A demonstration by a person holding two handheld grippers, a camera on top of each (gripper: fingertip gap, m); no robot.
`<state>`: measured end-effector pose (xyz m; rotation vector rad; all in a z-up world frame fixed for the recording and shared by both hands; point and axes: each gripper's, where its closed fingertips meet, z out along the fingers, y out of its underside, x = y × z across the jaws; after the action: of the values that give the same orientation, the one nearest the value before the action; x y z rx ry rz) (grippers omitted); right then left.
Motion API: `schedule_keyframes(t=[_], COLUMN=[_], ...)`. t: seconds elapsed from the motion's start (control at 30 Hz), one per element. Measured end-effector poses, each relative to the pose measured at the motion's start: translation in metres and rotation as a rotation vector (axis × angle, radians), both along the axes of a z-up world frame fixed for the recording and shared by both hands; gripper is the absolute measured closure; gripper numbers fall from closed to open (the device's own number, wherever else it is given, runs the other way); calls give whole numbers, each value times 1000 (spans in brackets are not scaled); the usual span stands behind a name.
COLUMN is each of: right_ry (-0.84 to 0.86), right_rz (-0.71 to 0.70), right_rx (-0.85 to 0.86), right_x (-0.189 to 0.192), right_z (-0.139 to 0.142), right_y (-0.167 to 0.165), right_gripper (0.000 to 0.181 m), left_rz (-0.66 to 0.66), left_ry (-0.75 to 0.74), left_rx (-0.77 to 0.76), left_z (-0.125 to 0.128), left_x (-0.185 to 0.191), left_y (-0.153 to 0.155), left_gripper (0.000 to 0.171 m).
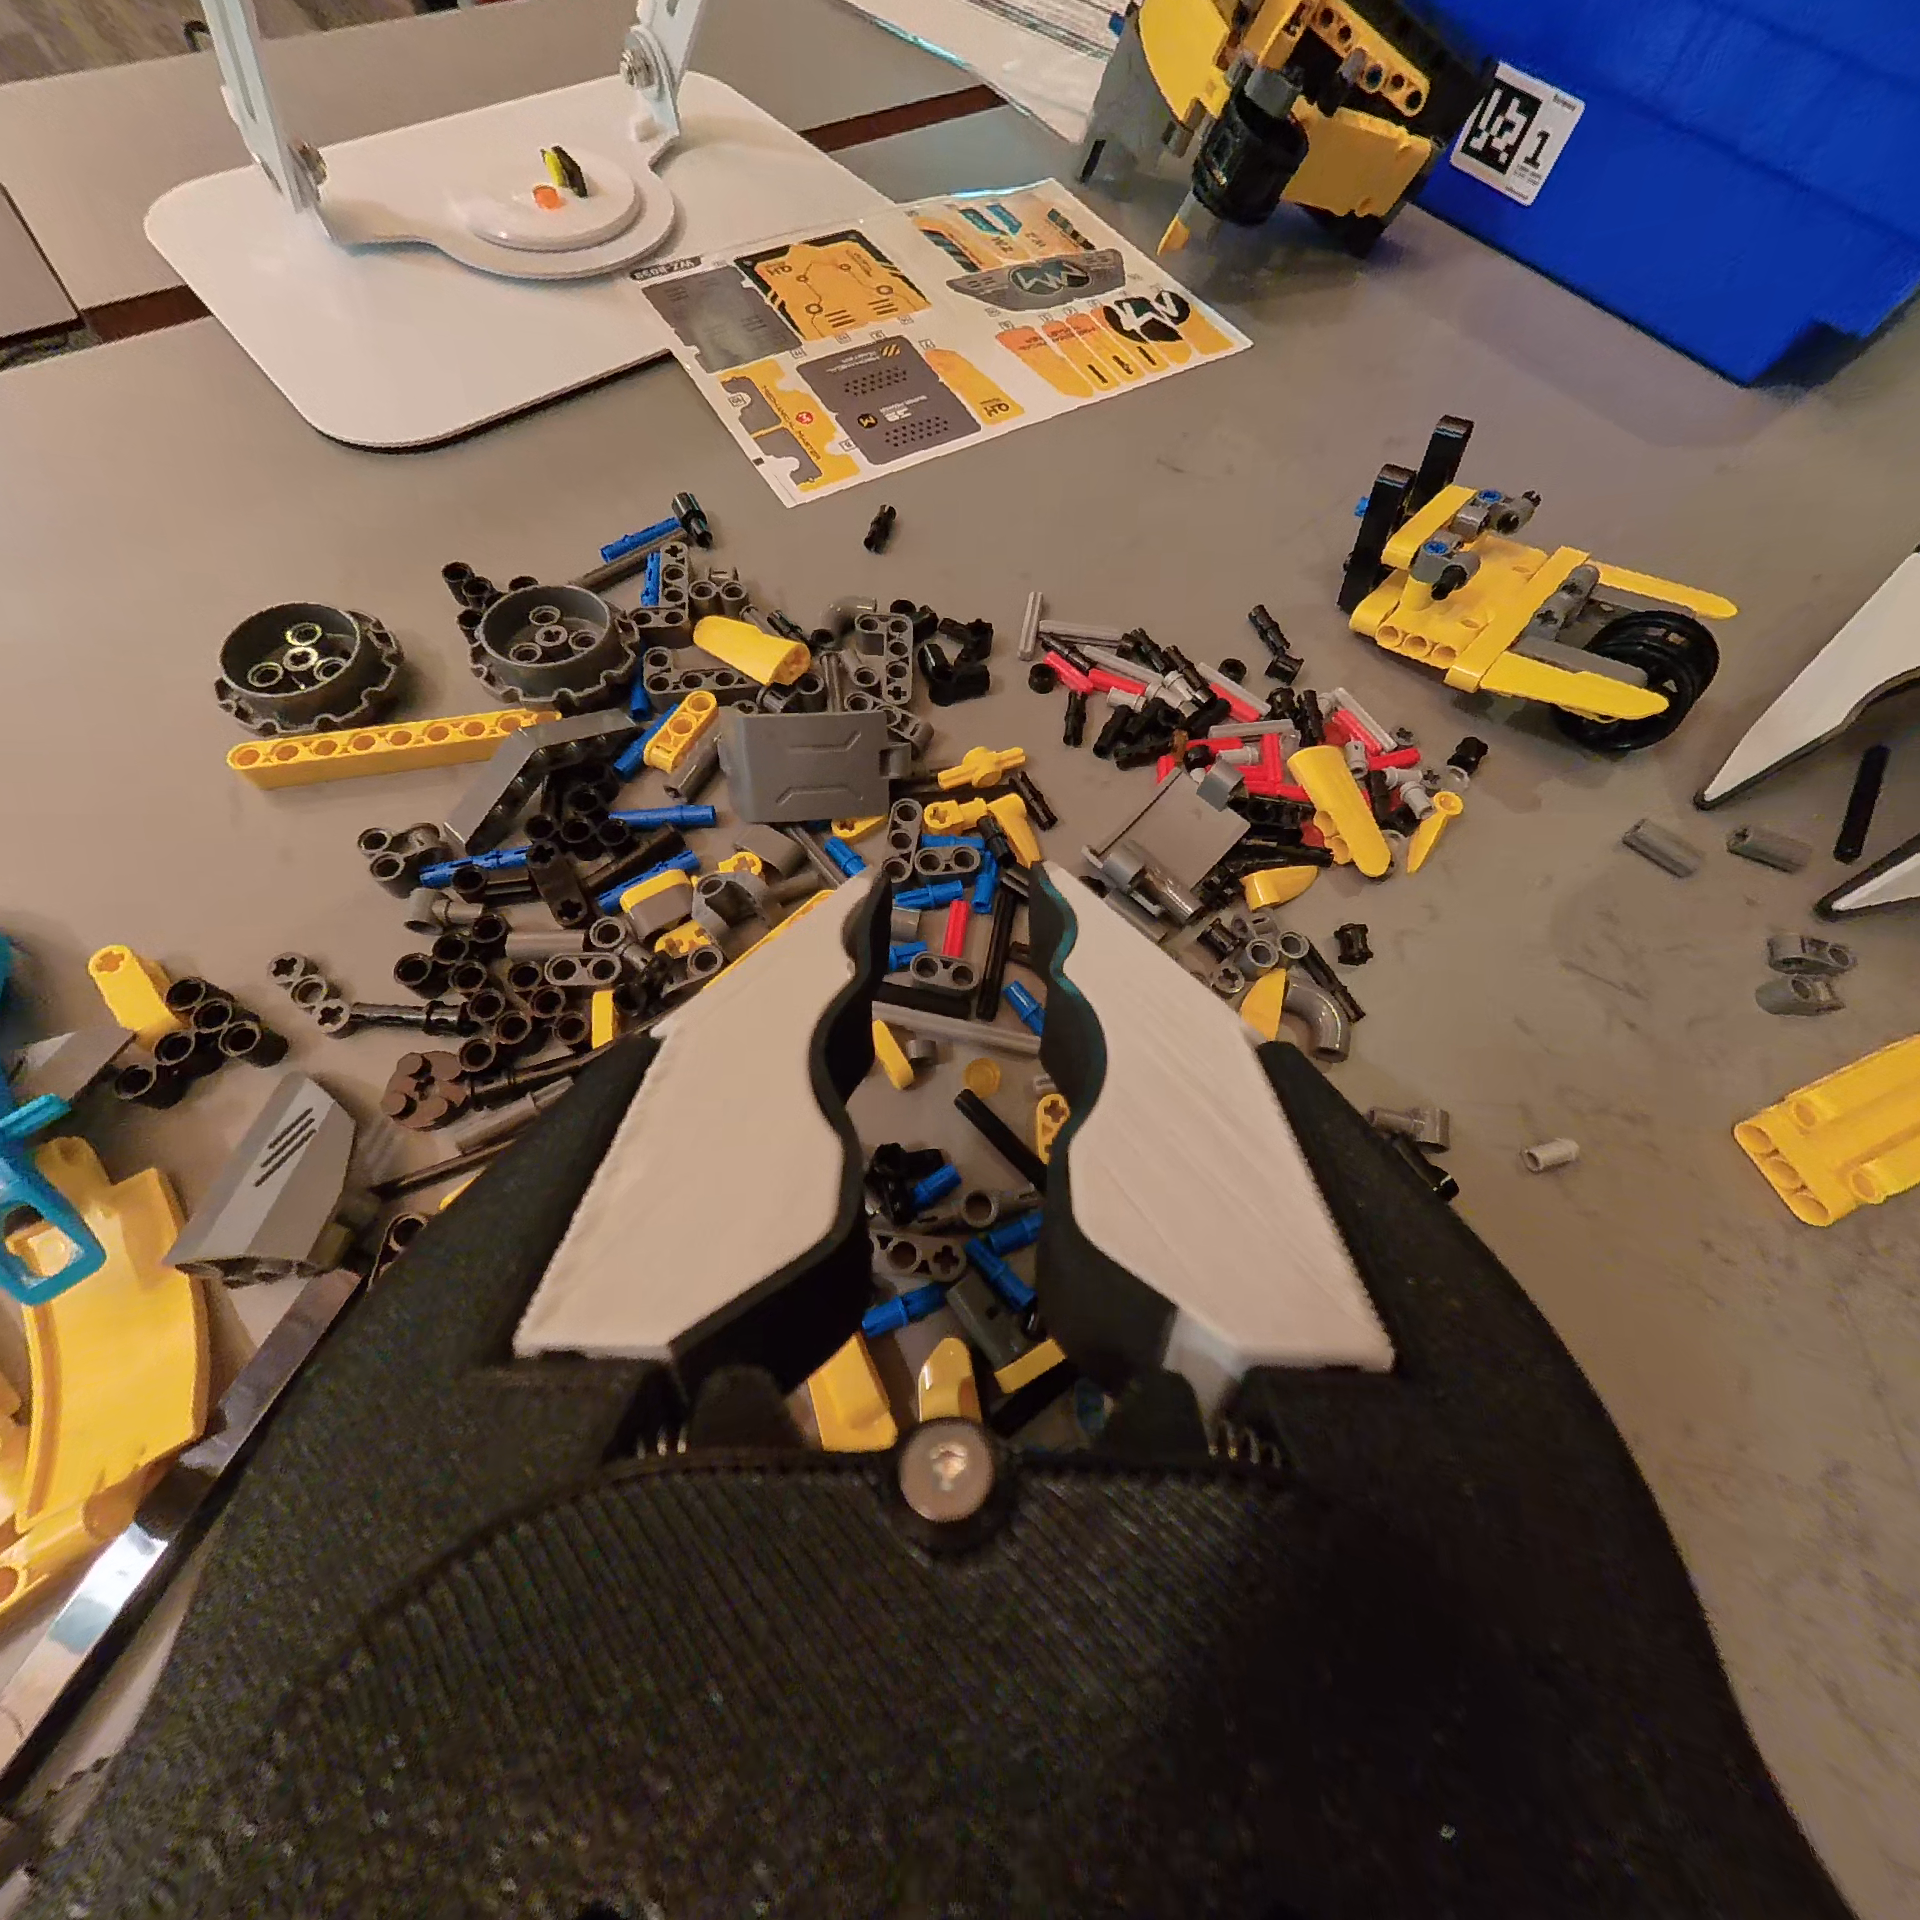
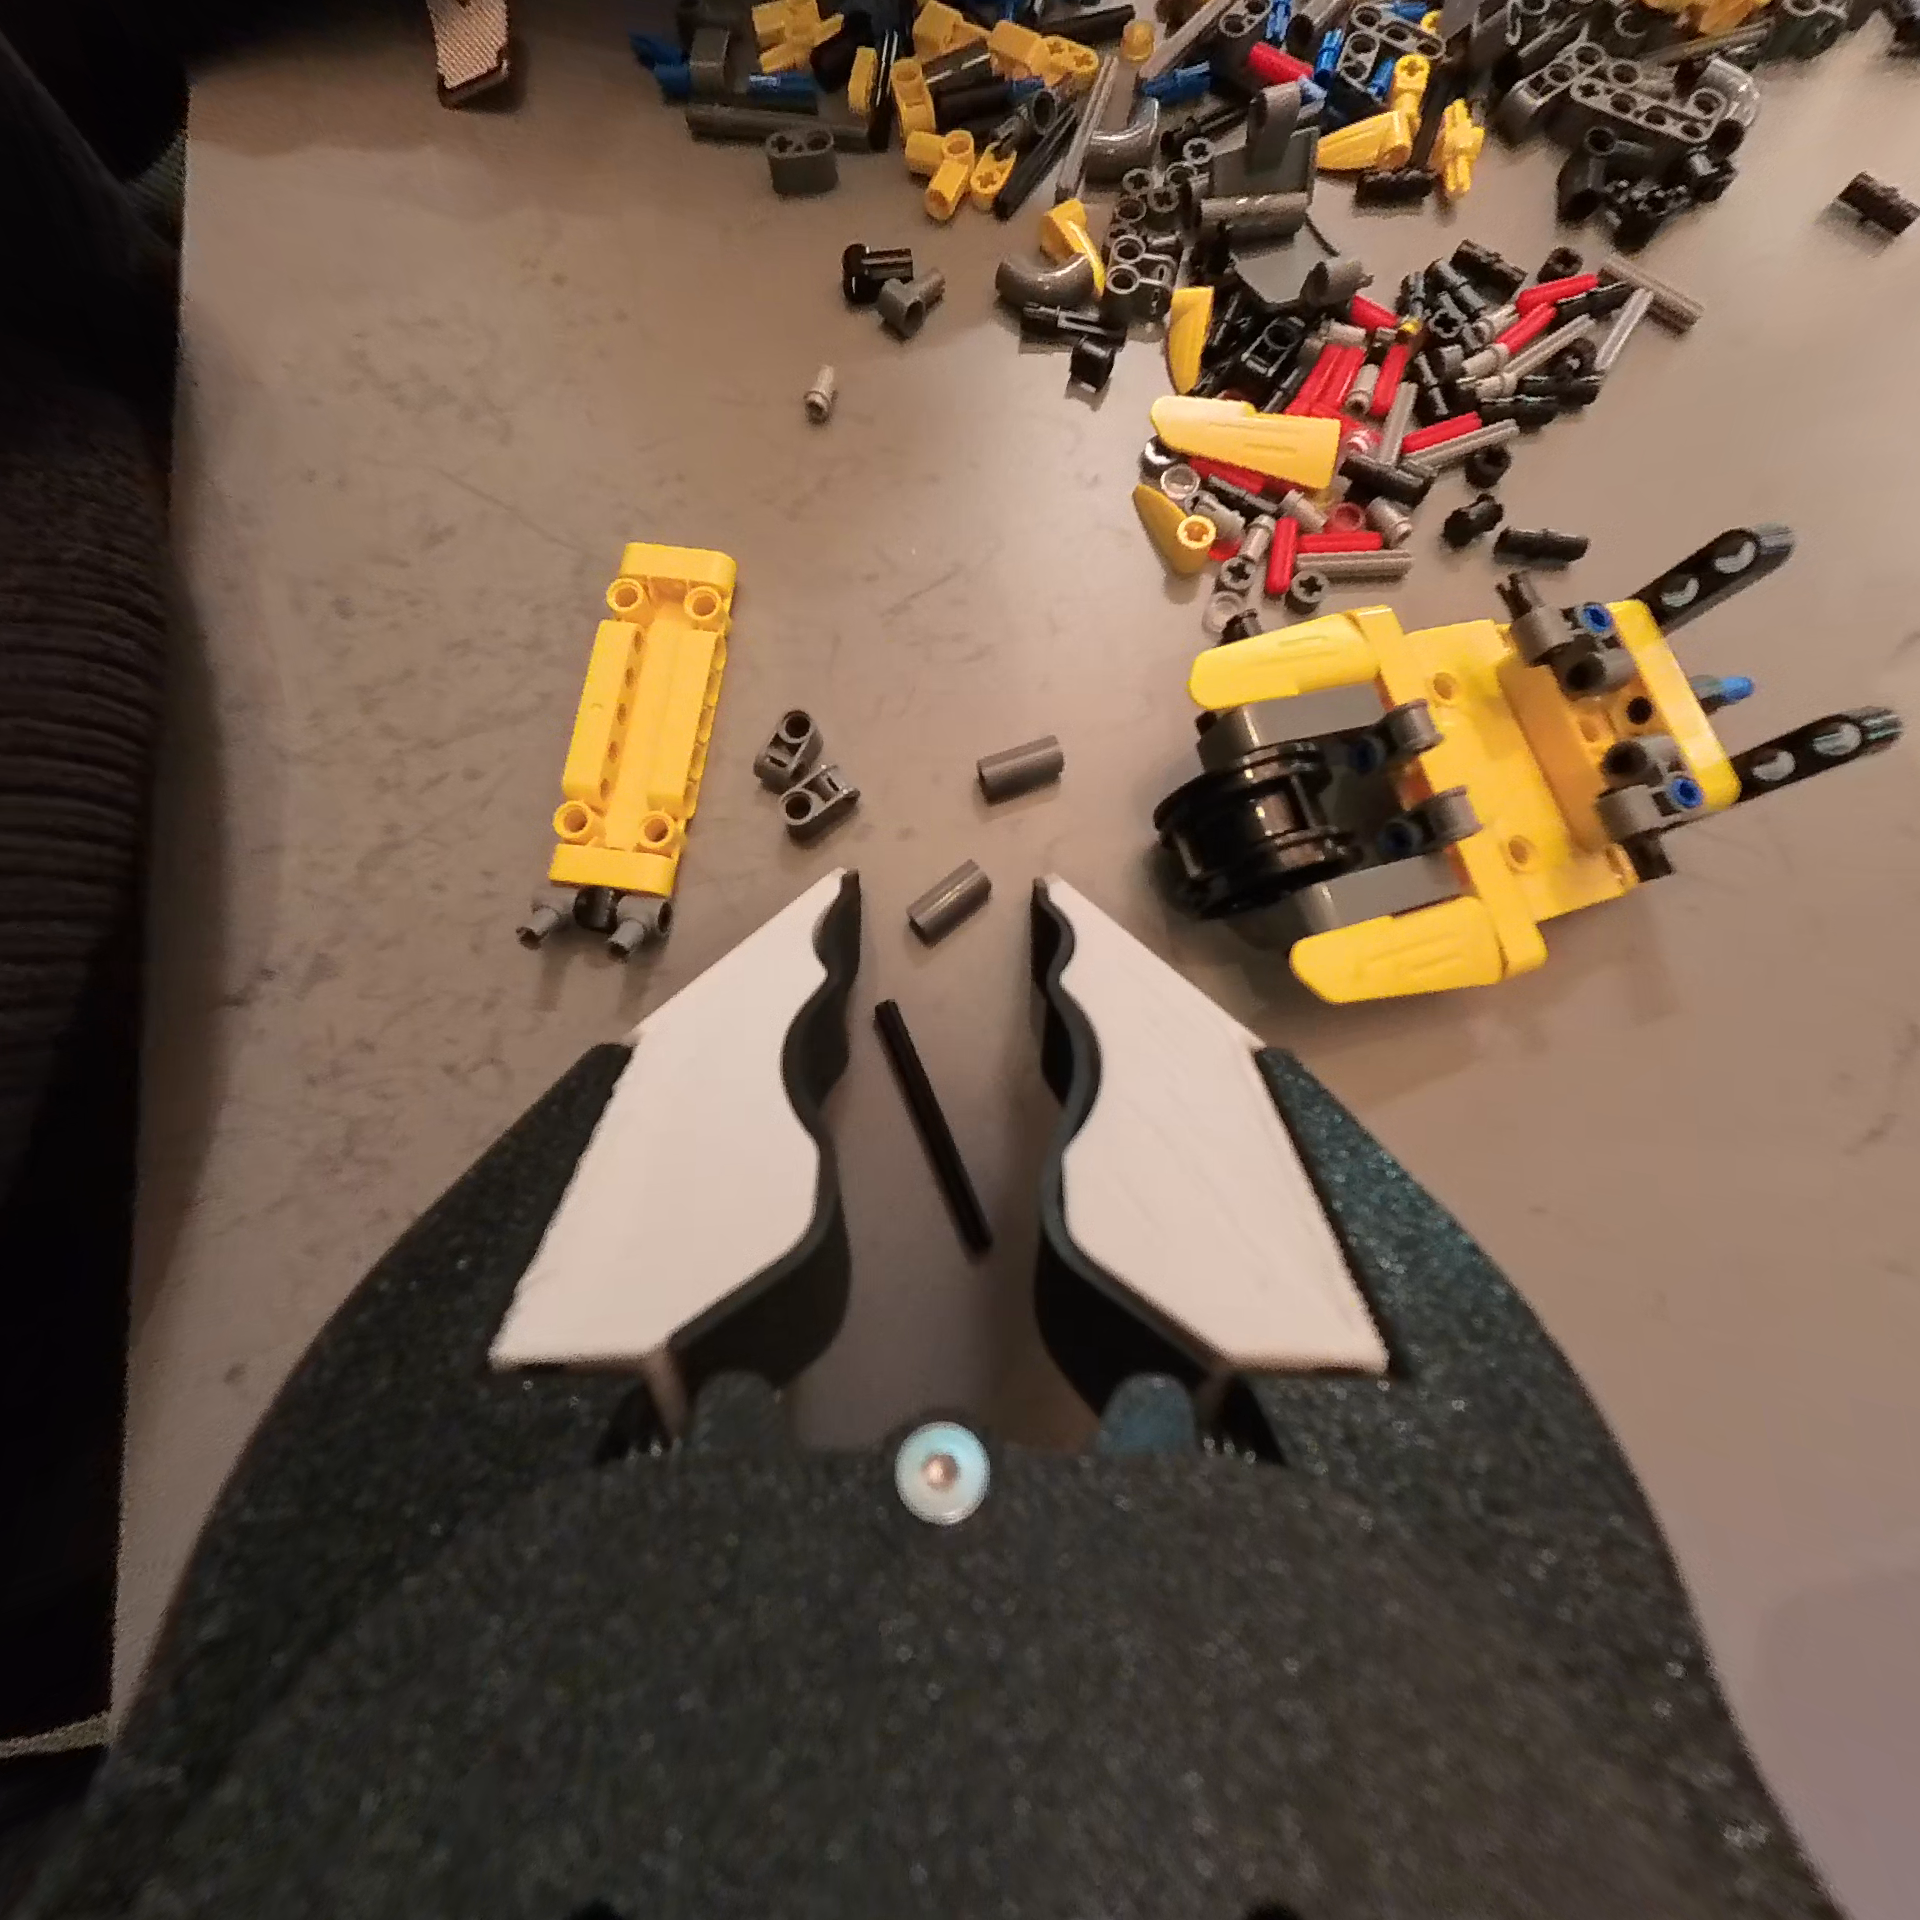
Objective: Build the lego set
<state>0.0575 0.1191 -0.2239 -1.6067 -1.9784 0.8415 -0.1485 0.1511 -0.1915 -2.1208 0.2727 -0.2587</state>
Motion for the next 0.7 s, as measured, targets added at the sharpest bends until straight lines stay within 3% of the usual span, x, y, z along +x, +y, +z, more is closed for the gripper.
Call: schedule_keyframes(t=[0.27,0.37,0.5,0.7], right_ry=[8,5,96,217], right_rz=[-2,4,-1,-119], right_rx=[-12,-4,32,24], right_x=[-1,-1,-8,-11], right_z=[0,1,19,37], right_y=[1,-1,-1,20], right_gripper=[150,143,140,142], left_rz=[-12,-34,-79,-149], left_ry=[-15,-23,-11,10], left_rx=[46,73,130,191], left_z=[11,17,27,36], left_x=[3,9,22,47], left_y=[-2,-5,-11,-24], left_gripper=[148,148,147,146])
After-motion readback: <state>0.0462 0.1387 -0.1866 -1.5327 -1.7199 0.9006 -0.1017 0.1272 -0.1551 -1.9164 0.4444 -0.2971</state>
